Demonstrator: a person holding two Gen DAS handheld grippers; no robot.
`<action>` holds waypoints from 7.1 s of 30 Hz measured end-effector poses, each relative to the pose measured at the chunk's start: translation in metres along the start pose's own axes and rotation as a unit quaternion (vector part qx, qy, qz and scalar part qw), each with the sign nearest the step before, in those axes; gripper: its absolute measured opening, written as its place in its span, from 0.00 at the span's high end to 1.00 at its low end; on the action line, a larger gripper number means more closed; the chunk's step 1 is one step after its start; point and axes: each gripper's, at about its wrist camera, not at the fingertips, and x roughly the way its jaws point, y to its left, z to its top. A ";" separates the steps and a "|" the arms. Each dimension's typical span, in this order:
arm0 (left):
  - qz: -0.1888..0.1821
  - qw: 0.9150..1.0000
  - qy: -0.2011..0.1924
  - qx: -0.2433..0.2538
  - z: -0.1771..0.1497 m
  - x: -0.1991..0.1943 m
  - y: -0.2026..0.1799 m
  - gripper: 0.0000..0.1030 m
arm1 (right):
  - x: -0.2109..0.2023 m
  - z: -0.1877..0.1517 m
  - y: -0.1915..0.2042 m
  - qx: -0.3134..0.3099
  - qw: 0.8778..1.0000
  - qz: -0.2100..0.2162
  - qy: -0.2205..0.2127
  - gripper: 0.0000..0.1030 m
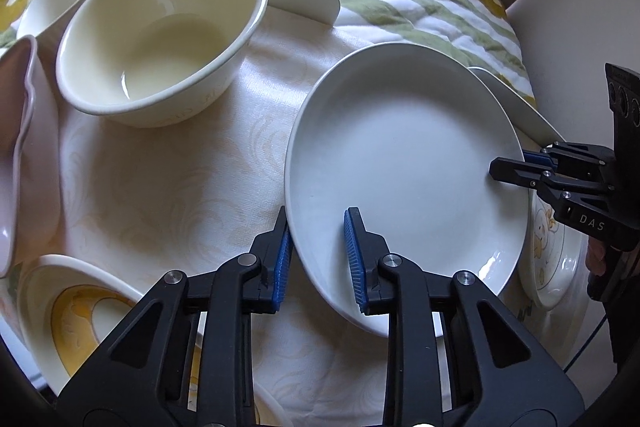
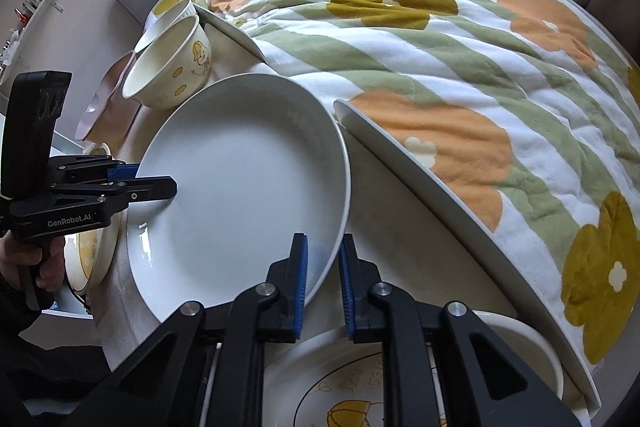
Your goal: Organize plates and bowls
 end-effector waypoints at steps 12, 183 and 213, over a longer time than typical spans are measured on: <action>0.006 1.000 -0.023 0.019 0.001 -0.029 -0.002 0.78 | -0.015 -0.001 0.012 0.010 1.000 -0.001 -0.017 0.86; -0.118 0.889 0.076 0.436 0.032 0.043 -0.221 0.85 | -0.089 -0.211 0.019 0.546 0.780 -0.181 -0.246 0.86; -0.110 0.966 -0.044 0.230 -0.045 -0.182 0.059 0.85 | -0.101 -0.133 0.212 0.359 0.902 -0.045 -0.234 0.86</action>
